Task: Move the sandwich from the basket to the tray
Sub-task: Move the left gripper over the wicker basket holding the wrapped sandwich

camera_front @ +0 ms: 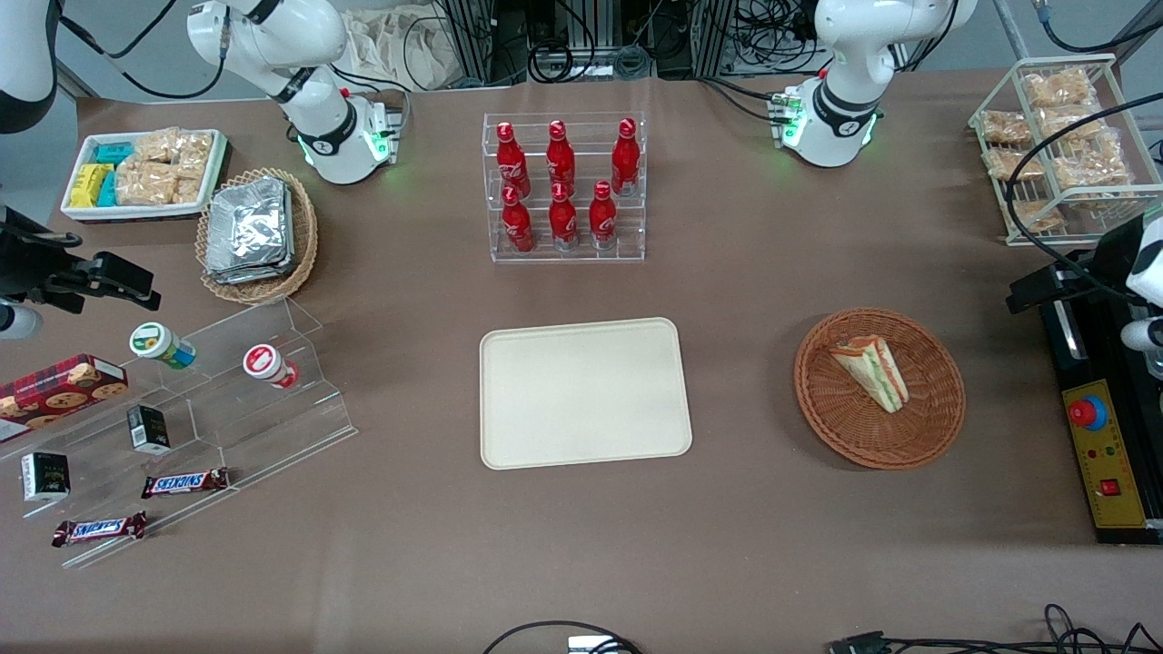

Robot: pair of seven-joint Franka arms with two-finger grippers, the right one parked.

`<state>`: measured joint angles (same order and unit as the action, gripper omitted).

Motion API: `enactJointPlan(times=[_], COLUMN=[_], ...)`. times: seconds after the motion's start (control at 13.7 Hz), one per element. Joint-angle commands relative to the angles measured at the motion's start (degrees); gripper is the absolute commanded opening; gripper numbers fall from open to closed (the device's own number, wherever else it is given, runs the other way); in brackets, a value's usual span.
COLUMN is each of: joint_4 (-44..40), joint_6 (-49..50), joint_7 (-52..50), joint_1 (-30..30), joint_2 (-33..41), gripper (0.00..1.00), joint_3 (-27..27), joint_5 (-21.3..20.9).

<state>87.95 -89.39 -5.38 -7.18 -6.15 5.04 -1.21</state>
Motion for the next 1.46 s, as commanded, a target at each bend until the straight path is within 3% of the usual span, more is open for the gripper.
enactJointPlan(times=[0.0,0.8,1.39], joint_4=[-1.73,-0.06,10.11], joint_6=[1.32,3.26,-12.89], joint_7=[-0.33,-1.03,-8.15], joint_1=[-0.20,0.06,0.85], joint_2=[-0.62,-0.88,-10.63], gripper=[1.00,1.00,1.00], joint_3=[0.24,0.24,0.68], joint_5=[-0.02,-0.55,0.50])
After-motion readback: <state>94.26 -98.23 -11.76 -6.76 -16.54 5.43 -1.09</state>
